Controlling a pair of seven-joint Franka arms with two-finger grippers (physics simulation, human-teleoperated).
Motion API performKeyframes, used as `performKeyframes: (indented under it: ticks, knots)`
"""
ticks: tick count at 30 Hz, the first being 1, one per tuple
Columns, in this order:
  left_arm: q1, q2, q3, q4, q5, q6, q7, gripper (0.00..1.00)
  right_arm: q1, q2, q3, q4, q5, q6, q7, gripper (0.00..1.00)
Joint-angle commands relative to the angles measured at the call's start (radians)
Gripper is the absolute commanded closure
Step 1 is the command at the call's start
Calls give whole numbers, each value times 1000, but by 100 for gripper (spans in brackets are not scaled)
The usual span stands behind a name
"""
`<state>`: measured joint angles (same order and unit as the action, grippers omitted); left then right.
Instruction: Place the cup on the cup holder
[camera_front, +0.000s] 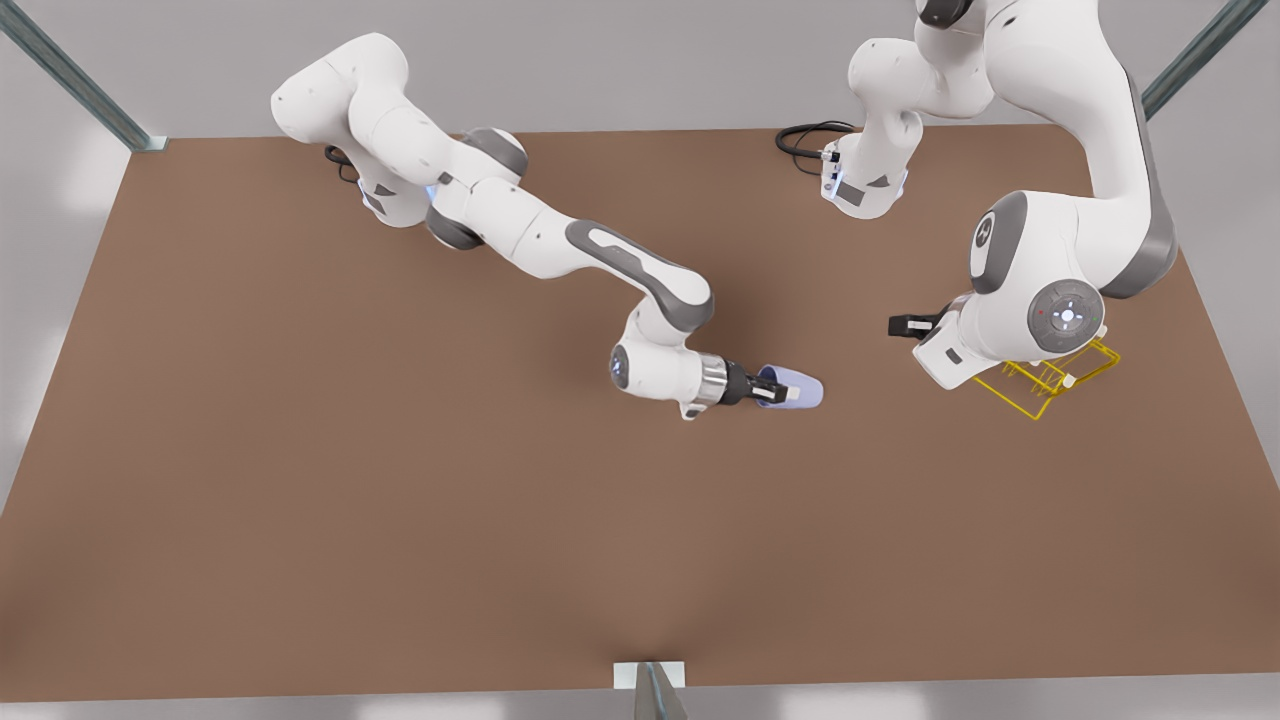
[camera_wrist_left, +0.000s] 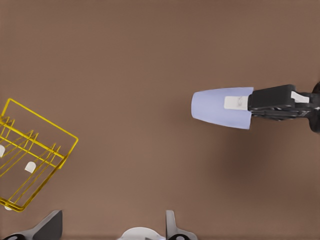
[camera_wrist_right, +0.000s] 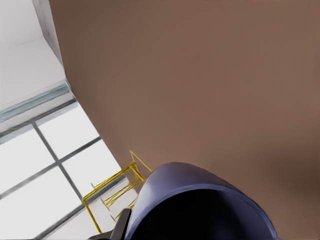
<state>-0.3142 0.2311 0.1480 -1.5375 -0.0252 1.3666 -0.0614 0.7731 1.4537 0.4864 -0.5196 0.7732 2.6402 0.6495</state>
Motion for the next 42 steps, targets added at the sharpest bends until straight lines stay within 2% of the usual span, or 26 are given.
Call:
performKeyframes:
  ticks: [1,8,11,12,13,14,25,28,29,33,37,39,42]
  knots:
    - [0,-1,-1,0,1,0,0,0,6,11,0,7,-37,84,263,79]
    - [0,1,1,0,1,3,0,0,23,34,3,-16,-77,135,275,79]
    - [0,1,-1,0,1,2,0,0,23,39,34,-23,-77,135,279,72]
    - [0,1,1,0,1,0,0,0,23,43,35,-31,-80,167,276,8]
    - [0,1,1,0,1,0,0,0,23,43,40,-36,-84,184,279,0]
    - [0,1,-1,0,1,2,0,0,22,43,86,-36,-87,191,279,0]
    - [0,39,1,0,1,16,-5,0,0,31,100,-54,-92,179,276,0]
    - [-8,45,-1,-1,-1,16,-47,0,-69,-24,149,-180,-138,184,285,0]
    - [-51,60,1,-1,1,17,-101,0,-107,-59,161,-235,-138,178,285,0]
    - [-154,114,-1,-3,10,23,-388,0,-189,-150,164,-425,-141,176,285,0]
    - [-155,83,-2,-101,8,135,-458,0,-212,-168,162,-468,-146,176,280,0]
    - [-157,102,-68,-171,5,325,-973,0,-294,-256,161,-514,-140,54,288,0]
    - [-157,166,-104,-182,-2,544,-1824,0,-369,-372,149,-545,-146,12,364,0]
